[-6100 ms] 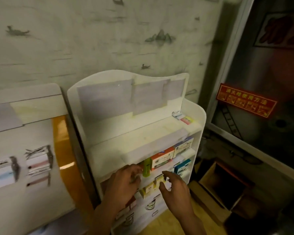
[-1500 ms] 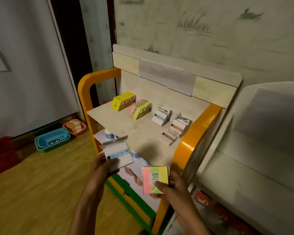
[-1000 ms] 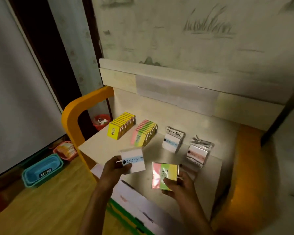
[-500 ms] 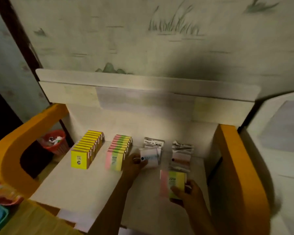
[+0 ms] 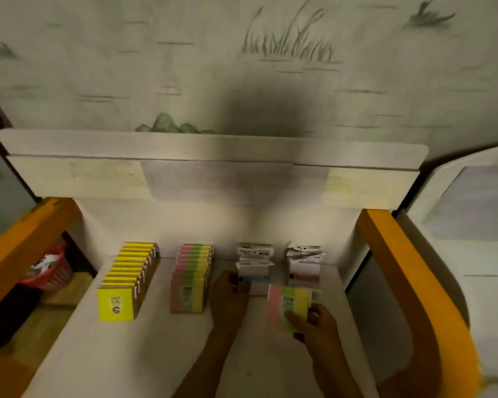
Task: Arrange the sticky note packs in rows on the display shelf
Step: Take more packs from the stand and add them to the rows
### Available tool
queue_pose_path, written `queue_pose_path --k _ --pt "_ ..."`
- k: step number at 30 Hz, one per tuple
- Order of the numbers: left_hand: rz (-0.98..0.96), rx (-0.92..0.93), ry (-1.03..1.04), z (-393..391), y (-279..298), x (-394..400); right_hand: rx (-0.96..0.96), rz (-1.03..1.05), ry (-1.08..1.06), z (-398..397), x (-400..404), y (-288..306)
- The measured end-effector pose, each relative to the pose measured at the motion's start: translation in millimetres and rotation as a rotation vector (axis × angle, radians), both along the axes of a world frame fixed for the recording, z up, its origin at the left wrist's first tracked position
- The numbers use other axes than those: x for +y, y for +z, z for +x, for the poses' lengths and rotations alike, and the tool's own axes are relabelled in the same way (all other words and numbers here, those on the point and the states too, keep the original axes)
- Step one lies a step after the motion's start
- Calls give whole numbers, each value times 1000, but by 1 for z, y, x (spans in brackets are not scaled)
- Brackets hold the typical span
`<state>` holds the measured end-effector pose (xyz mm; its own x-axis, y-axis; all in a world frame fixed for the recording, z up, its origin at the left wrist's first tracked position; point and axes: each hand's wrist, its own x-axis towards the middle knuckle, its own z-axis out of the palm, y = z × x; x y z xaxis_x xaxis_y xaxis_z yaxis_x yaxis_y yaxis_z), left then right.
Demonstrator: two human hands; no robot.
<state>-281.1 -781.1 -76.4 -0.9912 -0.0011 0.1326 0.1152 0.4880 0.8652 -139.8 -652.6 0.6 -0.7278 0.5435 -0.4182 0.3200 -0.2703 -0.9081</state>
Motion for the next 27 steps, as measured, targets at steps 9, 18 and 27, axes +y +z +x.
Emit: queue_pose_path --k 9,18,27 --pt "45 -90 42 1 10 -8 5 26 -5 -9 -13 -14" --pt "245 -376 -317 20 52 -70 77 26 172 -27 -52 -14" --pt "245 -386 -306 15 49 -139 90 224 320 -47 -103 -27"
